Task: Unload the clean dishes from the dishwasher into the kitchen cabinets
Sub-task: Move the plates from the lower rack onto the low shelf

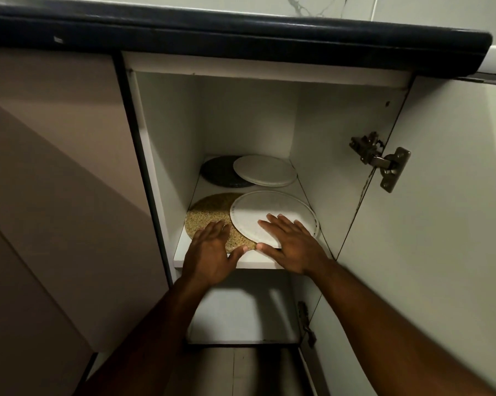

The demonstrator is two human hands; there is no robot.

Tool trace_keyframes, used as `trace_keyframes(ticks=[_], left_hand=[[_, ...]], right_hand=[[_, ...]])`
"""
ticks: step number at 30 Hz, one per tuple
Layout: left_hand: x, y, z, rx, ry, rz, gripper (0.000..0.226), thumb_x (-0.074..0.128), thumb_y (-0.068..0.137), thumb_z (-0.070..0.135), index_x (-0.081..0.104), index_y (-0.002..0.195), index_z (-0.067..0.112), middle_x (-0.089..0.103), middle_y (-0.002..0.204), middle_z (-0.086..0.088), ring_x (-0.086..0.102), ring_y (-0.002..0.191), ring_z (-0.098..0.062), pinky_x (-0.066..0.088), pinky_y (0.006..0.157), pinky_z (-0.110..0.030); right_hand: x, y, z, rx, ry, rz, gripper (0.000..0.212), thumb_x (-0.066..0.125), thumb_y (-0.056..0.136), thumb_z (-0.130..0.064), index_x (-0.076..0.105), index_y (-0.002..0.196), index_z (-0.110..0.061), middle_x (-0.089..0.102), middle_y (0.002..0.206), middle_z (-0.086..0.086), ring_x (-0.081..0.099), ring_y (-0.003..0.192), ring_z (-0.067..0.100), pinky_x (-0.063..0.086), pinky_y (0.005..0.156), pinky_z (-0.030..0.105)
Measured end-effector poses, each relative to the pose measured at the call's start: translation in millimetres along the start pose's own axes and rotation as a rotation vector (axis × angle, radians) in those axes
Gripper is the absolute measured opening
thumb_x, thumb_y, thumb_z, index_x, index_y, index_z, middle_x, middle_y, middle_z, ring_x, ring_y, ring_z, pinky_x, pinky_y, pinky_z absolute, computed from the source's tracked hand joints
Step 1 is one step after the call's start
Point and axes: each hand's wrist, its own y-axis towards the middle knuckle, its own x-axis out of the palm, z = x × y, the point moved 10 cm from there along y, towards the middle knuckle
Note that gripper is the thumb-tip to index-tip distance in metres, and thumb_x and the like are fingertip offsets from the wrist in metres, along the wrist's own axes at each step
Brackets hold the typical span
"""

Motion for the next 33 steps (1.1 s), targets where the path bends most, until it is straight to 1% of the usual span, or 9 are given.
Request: trace_keyframes(ticks=[4,10,14,17,22,24,27,31,33], left_hand=[[2,3,1,-0.019,0.008,-0.004,0.099,0.005,0.079,0.077,0.034,0.151,0.016,0.029,0.160,-0.004,0.020,0.149,-0.022,0.010,0.120,-0.037],[6,10,0,-0.049,0.020,-0.058,0.092,0.012,0.081,0.072,0.027,0.154,0.017,0.020,0.162,-0.003,0.011,0.150,-0.020,0.005,0.120,-0.037],[8,12,-1,-0.051,0.017,-0.062,0.078,0.026,0.094,0.068,0.025,0.154,0.019,0.018,0.163,-0.003,0.009,0.151,-0.020,0.004,0.120,-0.038],[7,10,-2,-0.059,0.007,-0.054,0.075,0.028,0.094,0.066,0.024,0.155,0.021,0.016,0.163,-0.002,0.007,0.151,-0.020,0.002,0.121,-0.037],[5,9,0,-0.078,0.027,-0.066,0.075,0.024,0.095,0.066,0.019,0.156,0.023,0.011,0.164,-0.003,0.003,0.151,-0.021,-0.002,0.121,-0.038],[3,8,0,-0.088,0.027,-0.070,0.076,0.024,0.095,0.065,0.016,0.156,0.020,0.008,0.164,-0.005,0.000,0.151,-0.022,-0.002,0.120,-0.039],[0,2,0,-0.107,0.001,-0.089,0.080,0.022,0.096,0.066,0.010,0.156,0.015,0.000,0.165,-0.008,-0.007,0.151,-0.024,-0.005,0.120,-0.039],[-20,-17,5,-0.107,-0.032,-0.103,0.096,-0.002,0.082,0.073,0.009,0.157,0.014,-0.001,0.165,-0.008,-0.008,0.151,-0.025,-0.008,0.119,-0.037],[-29,-25,7,-0.086,-0.015,-0.173,0.105,-0.013,0.076,0.078,0.005,0.157,0.014,-0.004,0.165,-0.007,-0.010,0.151,-0.025,-0.008,0.119,-0.036]], right_hand=[[-1,9,5,0.012,0.022,0.011,0.063,0.034,0.097,-0.060,0.018,0.153,-0.038,0.010,0.163,-0.010,0.002,0.150,0.011,0.001,0.121,0.039],[-2,9,6,0.021,-0.003,0.097,0.064,0.033,0.096,-0.062,0.016,0.153,-0.039,0.007,0.163,-0.005,0.000,0.150,0.013,0.001,0.120,0.039],[-6,9,8,0.023,0.000,0.138,0.072,0.036,0.094,-0.064,0.012,0.155,-0.035,0.002,0.164,-0.004,-0.002,0.150,0.013,0.001,0.119,0.037],[-6,8,7,0.016,-0.013,0.143,0.073,0.034,0.093,-0.065,0.014,0.155,-0.032,0.004,0.164,-0.003,0.000,0.150,0.014,0.002,0.119,0.037],[-4,9,9,0.032,-0.019,0.128,0.077,0.028,0.090,-0.068,0.016,0.155,-0.028,0.008,0.164,-0.002,0.003,0.150,0.014,0.002,0.120,0.035],[-4,8,8,0.032,-0.022,0.116,0.077,0.028,0.091,-0.068,0.017,0.155,-0.026,0.011,0.163,-0.001,0.005,0.150,0.014,0.002,0.120,0.034],[-7,5,6,0.046,-0.015,0.127,0.083,0.018,0.087,-0.070,0.020,0.155,-0.021,0.015,0.163,0.001,0.008,0.150,0.015,0.002,0.119,0.033],[-18,-10,0,0.085,0.005,0.079,0.087,0.009,0.086,-0.070,0.018,0.155,-0.017,0.013,0.163,0.002,0.006,0.150,0.014,-0.003,0.118,0.030],[-26,-20,-4,0.107,0.011,0.034,0.085,0.010,0.088,-0.069,0.016,0.155,-0.017,0.011,0.163,0.001,0.005,0.150,0.014,-0.005,0.117,0.028]])
